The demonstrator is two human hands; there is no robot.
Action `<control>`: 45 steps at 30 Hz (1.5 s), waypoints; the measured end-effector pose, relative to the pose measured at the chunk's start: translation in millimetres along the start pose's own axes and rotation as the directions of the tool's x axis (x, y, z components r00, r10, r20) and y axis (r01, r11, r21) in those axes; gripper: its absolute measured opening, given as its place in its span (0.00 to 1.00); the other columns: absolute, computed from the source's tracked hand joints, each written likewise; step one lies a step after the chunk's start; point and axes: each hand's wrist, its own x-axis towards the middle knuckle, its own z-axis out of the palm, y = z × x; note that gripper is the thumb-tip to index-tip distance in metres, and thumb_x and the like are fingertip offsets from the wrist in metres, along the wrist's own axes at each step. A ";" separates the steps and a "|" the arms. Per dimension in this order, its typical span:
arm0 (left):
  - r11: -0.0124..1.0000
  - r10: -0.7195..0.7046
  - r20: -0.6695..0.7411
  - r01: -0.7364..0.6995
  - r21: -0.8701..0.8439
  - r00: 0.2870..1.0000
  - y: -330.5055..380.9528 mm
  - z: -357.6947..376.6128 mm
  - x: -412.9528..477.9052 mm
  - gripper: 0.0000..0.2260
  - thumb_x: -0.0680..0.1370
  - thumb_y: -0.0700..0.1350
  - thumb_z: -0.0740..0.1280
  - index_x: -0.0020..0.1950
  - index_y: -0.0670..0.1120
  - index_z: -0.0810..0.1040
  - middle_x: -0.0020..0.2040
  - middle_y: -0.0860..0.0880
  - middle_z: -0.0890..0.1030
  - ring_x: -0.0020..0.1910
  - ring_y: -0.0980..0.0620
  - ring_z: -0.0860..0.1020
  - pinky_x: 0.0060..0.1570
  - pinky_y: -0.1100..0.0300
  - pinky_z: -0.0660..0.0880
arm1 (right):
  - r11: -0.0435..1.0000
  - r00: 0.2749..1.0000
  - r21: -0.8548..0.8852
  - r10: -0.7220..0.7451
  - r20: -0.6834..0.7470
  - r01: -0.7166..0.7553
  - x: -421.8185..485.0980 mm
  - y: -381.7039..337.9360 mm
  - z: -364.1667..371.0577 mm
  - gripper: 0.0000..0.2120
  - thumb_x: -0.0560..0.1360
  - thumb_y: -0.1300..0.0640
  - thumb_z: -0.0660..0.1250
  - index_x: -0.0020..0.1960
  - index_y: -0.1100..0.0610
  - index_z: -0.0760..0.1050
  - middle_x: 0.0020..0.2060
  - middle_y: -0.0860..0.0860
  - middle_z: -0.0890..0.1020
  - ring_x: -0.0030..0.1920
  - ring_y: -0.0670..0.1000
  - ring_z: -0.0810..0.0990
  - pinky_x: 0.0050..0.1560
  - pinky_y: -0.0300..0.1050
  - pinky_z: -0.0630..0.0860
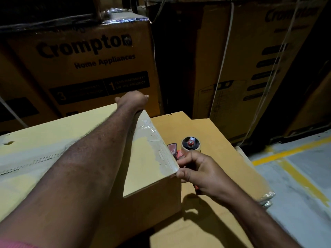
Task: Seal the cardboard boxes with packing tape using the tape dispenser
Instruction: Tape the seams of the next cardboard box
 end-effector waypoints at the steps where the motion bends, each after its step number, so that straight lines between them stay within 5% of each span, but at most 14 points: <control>1: 1.000 -0.012 0.022 0.012 -0.003 1.000 1.4 -0.7 -2.1 0.26 0.82 0.64 0.53 0.69 0.49 0.75 0.69 0.43 0.76 0.69 0.40 0.71 0.71 0.36 0.57 | 1.000 0.998 -0.017 0.019 0.055 -0.019 3.4 -1.2 -4.1 0.12 0.68 0.55 0.76 0.49 0.57 0.79 0.46 0.53 0.83 0.45 0.49 0.81 0.43 0.43 0.78; 4: 1.000 -0.012 0.073 0.013 -0.021 0.997 0.0 -7.1 -10.0 0.27 0.82 0.64 0.54 0.78 0.53 0.65 0.79 0.44 0.65 0.79 0.40 0.58 0.75 0.32 0.41 | 0.999 0.988 -0.038 0.022 0.154 -0.016 9.4 -2.8 -9.8 0.11 0.69 0.59 0.77 0.48 0.56 0.77 0.43 0.48 0.81 0.45 0.50 0.82 0.43 0.46 0.78; 8: 0.995 0.078 0.242 -0.090 0.041 0.967 -2.3 -20.7 -29.0 0.39 0.77 0.69 0.63 0.82 0.56 0.52 0.83 0.45 0.44 0.81 0.39 0.42 0.75 0.31 0.39 | 0.999 0.983 -0.044 -0.002 0.181 0.010 13.2 0.2 -10.1 0.12 0.70 0.59 0.77 0.50 0.54 0.77 0.43 0.49 0.81 0.43 0.47 0.81 0.42 0.45 0.79; 12: 0.991 0.066 0.332 -0.100 0.088 0.941 9.9 -32.5 -80.6 0.46 0.73 0.70 0.67 0.83 0.55 0.48 0.83 0.46 0.39 0.80 0.38 0.39 0.76 0.31 0.48 | 0.995 0.974 -0.089 -0.022 0.227 0.043 17.8 1.2 -11.0 0.11 0.70 0.51 0.77 0.48 0.45 0.77 0.42 0.44 0.81 0.45 0.45 0.80 0.45 0.43 0.79; 17: 0.978 0.100 0.393 -0.164 0.132 0.914 27.4 -51.4 -180.3 0.41 0.78 0.67 0.62 0.83 0.54 0.47 0.83 0.47 0.40 0.81 0.41 0.41 0.76 0.34 0.47 | 0.998 0.868 -0.044 0.059 0.492 -0.043 44.3 -20.1 -40.5 0.12 0.74 0.53 0.70 0.54 0.58 0.78 0.45 0.56 0.84 0.45 0.54 0.83 0.44 0.46 0.80; 20: 0.994 0.107 0.233 -0.105 -0.023 0.967 35.6 -64.4 -241.5 0.32 0.82 0.61 0.61 0.82 0.54 0.54 0.83 0.49 0.48 0.82 0.46 0.44 0.78 0.40 0.46 | 0.992 0.901 0.084 0.053 0.431 -0.098 82.8 -27.4 -52.5 0.13 0.75 0.55 0.67 0.54 0.62 0.78 0.46 0.60 0.83 0.43 0.56 0.82 0.40 0.45 0.80; 24: 0.993 0.009 -0.066 -0.016 -0.114 0.998 58.8 -46.1 -318.4 0.30 0.80 0.67 0.57 0.80 0.59 0.59 0.82 0.57 0.53 0.81 0.53 0.44 0.79 0.45 0.40 | 1.000 0.978 -0.014 -0.016 0.209 0.019 160.9 -20.6 -41.4 0.06 0.79 0.54 0.67 0.55 0.53 0.78 0.53 0.57 0.82 0.46 0.51 0.82 0.43 0.48 0.79; 29: 0.994 -0.109 -0.178 0.113 0.011 0.978 75.8 5.3 -349.3 0.27 0.76 0.68 0.57 0.68 0.55 0.76 0.71 0.54 0.75 0.74 0.45 0.70 0.68 0.31 0.53 | 0.990 0.977 -0.134 -0.016 0.211 0.046 235.8 -19.9 -13.2 0.28 0.75 0.41 0.68 0.72 0.47 0.66 0.66 0.49 0.71 0.60 0.51 0.73 0.54 0.53 0.77; 34: 0.979 -0.198 -0.288 0.203 -0.012 0.937 65.7 22.5 -354.7 0.20 0.77 0.59 0.58 0.68 0.59 0.72 0.72 0.58 0.73 0.75 0.45 0.69 0.64 0.21 0.57 | 0.988 0.938 -0.154 0.070 0.340 -0.017 261.9 -17.2 11.7 0.34 0.76 0.44 0.68 0.78 0.48 0.57 0.71 0.51 0.66 0.62 0.54 0.69 0.64 0.61 0.69; 37: 0.959 -0.281 -0.309 0.251 -0.135 0.908 68.3 24.0 -362.6 0.18 0.77 0.56 0.58 0.68 0.63 0.68 0.78 0.60 0.62 0.81 0.46 0.55 0.64 0.19 0.55 | 0.993 0.910 -0.107 0.083 0.406 -0.043 261.2 -14.6 22.8 0.25 0.73 0.47 0.68 0.68 0.47 0.67 0.64 0.53 0.72 0.63 0.60 0.72 0.57 0.59 0.70; 39: 0.902 -0.400 -0.403 0.276 -0.333 0.823 66.7 29.9 -369.7 0.22 0.77 0.56 0.58 0.72 0.63 0.63 0.82 0.59 0.44 0.81 0.50 0.38 0.70 0.27 0.46 | 0.995 0.912 -0.088 0.068 0.404 -0.035 256.2 -14.1 25.6 0.26 0.67 0.45 0.68 0.62 0.50 0.70 0.61 0.55 0.74 0.62 0.60 0.73 0.53 0.56 0.71; 41: 0.798 -0.549 -0.451 0.281 -0.533 0.704 63.2 29.7 -380.4 0.30 0.77 0.54 0.62 0.78 0.59 0.59 0.81 0.60 0.34 0.79 0.55 0.33 0.75 0.37 0.47 | 0.996 0.915 -0.093 0.037 0.402 0.000 248.7 -13.4 23.8 0.30 0.64 0.43 0.70 0.63 0.53 0.70 0.60 0.55 0.75 0.60 0.58 0.74 0.52 0.56 0.72; 43: 0.700 -0.654 -0.473 0.237 -0.673 0.590 59.1 24.9 -389.1 0.37 0.74 0.49 0.65 0.81 0.52 0.55 0.80 0.60 0.34 0.79 0.66 0.42 0.75 0.60 0.59 | 0.995 0.906 -0.095 0.010 0.422 0.033 240.0 -10.0 20.0 0.29 0.66 0.42 0.72 0.62 0.53 0.69 0.60 0.54 0.74 0.59 0.56 0.74 0.53 0.56 0.73; 45: 0.568 -0.759 -0.409 0.209 -0.796 0.506 52.5 19.1 -395.5 0.40 0.71 0.46 0.64 0.82 0.49 0.53 0.81 0.59 0.38 0.63 0.85 0.59 0.49 0.79 0.68 | 0.993 0.899 -0.110 0.010 0.438 0.043 231.1 -5.4 17.1 0.29 0.70 0.39 0.71 0.64 0.52 0.69 0.61 0.52 0.74 0.60 0.56 0.73 0.57 0.60 0.73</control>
